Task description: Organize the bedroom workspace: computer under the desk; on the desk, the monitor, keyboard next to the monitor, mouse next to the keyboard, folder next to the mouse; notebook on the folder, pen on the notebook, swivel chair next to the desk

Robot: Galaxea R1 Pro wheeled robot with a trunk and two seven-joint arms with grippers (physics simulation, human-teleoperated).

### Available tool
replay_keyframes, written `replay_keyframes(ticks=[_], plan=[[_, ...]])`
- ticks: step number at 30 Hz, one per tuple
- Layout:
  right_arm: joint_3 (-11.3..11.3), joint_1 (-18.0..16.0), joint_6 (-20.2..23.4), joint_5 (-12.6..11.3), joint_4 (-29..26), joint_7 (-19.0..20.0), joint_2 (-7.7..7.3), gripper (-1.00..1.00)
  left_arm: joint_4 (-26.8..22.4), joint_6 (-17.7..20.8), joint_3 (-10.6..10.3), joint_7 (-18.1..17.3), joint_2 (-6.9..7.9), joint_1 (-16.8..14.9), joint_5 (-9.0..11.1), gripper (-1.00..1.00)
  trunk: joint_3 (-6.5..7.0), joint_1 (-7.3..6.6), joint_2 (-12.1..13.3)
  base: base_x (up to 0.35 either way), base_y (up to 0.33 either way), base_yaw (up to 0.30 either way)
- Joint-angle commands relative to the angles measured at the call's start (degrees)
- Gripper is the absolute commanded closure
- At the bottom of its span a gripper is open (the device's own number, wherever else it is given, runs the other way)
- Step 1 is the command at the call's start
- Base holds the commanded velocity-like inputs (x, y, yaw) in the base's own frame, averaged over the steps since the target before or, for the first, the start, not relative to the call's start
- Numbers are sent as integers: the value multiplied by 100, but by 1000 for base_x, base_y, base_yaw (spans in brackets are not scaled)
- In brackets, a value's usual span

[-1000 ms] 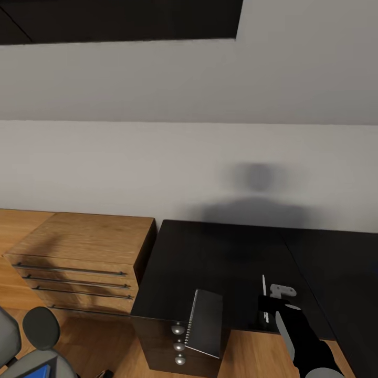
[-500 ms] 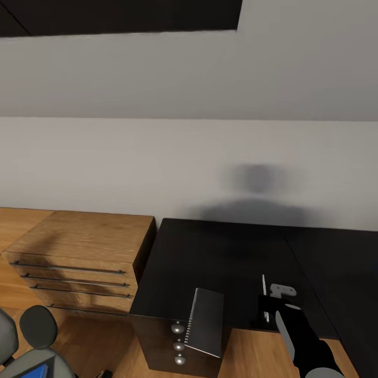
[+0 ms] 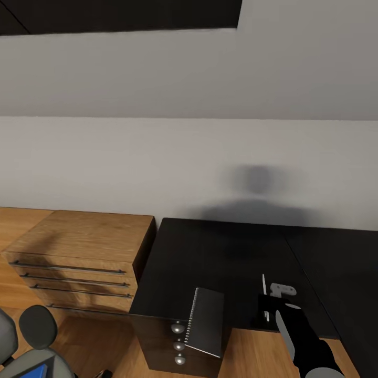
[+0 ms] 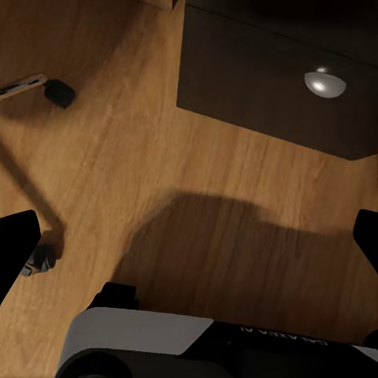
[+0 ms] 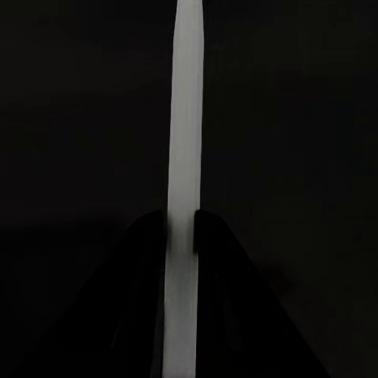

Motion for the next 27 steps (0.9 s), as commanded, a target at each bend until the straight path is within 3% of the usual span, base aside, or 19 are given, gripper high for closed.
replay_keyframes(ticks=[1, 27], plan=[[-3, 1, 33, 15, 38, 0, 1, 100, 1, -26, -46, 47, 6, -4, 60, -100, -7, 1, -3, 0, 0, 0], [-3, 1, 83, 15, -4, 0, -1, 100, 1, -27, -46, 39, 6, -3, 59, -100, -7, 1, -3, 0, 0, 0]])
